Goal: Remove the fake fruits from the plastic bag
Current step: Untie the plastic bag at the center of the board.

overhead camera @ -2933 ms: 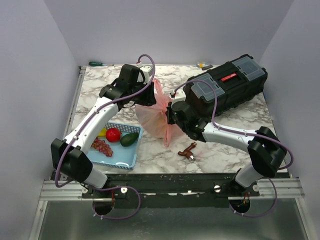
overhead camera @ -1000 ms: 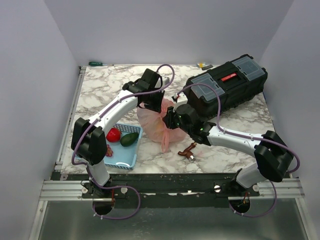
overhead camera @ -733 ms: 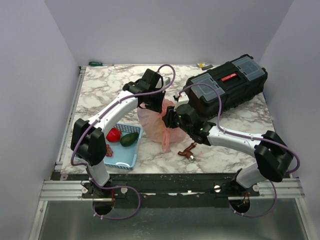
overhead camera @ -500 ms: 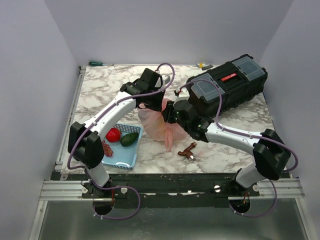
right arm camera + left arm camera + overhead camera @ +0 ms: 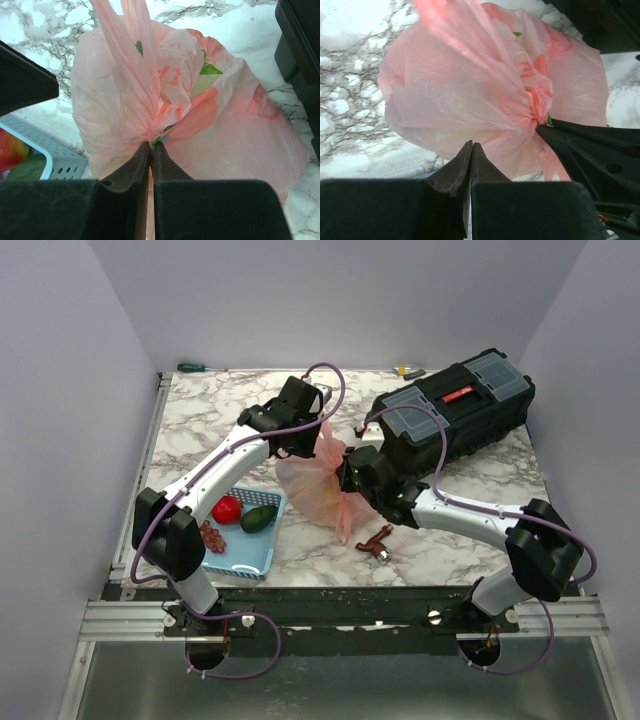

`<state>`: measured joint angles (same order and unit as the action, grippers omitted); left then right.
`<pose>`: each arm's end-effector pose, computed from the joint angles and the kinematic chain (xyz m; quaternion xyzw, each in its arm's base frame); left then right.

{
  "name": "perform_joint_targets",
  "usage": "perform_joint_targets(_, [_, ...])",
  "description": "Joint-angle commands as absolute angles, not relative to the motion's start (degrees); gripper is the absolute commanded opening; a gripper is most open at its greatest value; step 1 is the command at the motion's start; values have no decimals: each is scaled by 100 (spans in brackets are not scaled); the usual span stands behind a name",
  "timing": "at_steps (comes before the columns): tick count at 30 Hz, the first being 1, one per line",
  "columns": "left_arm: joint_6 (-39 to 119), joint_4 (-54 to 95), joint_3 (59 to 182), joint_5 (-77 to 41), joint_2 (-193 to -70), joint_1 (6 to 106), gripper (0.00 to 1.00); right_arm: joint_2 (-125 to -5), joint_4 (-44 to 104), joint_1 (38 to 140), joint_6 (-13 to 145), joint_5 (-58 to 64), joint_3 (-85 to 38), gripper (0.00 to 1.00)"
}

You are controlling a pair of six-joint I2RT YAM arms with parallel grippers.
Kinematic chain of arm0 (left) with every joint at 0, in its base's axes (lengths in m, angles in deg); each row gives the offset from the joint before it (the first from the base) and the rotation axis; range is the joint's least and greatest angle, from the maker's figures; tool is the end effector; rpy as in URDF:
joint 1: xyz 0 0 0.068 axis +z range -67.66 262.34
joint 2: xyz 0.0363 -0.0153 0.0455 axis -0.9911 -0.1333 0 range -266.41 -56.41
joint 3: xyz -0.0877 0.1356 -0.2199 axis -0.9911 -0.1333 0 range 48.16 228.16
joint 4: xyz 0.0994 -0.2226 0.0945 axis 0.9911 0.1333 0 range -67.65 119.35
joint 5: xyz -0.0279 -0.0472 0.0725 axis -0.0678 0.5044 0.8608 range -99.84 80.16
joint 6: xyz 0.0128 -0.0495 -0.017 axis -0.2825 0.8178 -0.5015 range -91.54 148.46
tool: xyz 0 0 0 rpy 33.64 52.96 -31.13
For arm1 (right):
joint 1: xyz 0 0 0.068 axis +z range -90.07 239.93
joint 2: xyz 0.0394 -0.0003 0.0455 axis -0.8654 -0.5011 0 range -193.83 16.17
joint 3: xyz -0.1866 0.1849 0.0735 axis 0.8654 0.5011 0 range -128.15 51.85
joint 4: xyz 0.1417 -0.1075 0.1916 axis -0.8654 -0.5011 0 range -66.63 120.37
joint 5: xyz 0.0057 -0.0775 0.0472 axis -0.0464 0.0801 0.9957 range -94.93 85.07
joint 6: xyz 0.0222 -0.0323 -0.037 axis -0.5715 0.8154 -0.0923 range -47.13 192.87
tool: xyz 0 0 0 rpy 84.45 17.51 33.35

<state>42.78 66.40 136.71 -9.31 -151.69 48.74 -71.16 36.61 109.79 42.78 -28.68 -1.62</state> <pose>0.3033 -0.2011 0.3224 0.1562 0.9290 -0.1323 0.3085 0.2295 0.2499 0.2411 -0.0387 0.8430 0.1907 0.5015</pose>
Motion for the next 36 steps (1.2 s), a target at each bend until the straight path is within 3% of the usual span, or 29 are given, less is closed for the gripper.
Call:
perform_joint_targets(1, [4125, 6655, 13714, -1875, -15097, 4844, 9, -6845, 3718, 10958, 4297, -2946, 22, 1])
perform_joint_targets(3, [4209, 6669, 13726, -2093, -15198, 4842, 27, -6788, 3976, 10954, 4320, -2738, 163, 1])
perform_joint_targets(8, [4329, 6696, 13738, -1905, -15411, 4833, 54, -6683, 4308, 10959, 4295, -2344, 273, 1])
perform_joint_targets(13, [4384, 6751, 13782, -2107, -15616, 4816, 62, -6645, 4463, 10958, 4301, -2268, 334, 1])
perform_joint_targets(19, [4359, 6840, 13837, -2292, -15723, 4807, 62, -6566, 4477, 10959, 4335, -2416, 340, 1])
perform_joint_targets(21, [4349, 6759, 13791, -2383, -15695, 4798, 58, -6566, 4423, 10958, 4345, -2337, 288, 1])
perform_joint_targets(26, [4237, 6803, 13892, -2234, -15686, 4791, 33, -6603, 4470, 10957, 4348, -2187, 305, 1])
perform_joint_targets(27, [4222, 6772, 13862, -2128, -15632, 4783, 26, -6622, 4444, 10958, 4339, -2166, 299, 1])
perform_joint_targets(29, [4223, 6698, 13772, -1740, -15499, 4763, 0, -6656, 4331, 10960, 4357, -2182, 244, 1])
perform_joint_targets(36, [4372, 6603, 13597, -519, -15125, 4754, 0, -6630, 3880, 10959, 4393, -2816, 220, 1])
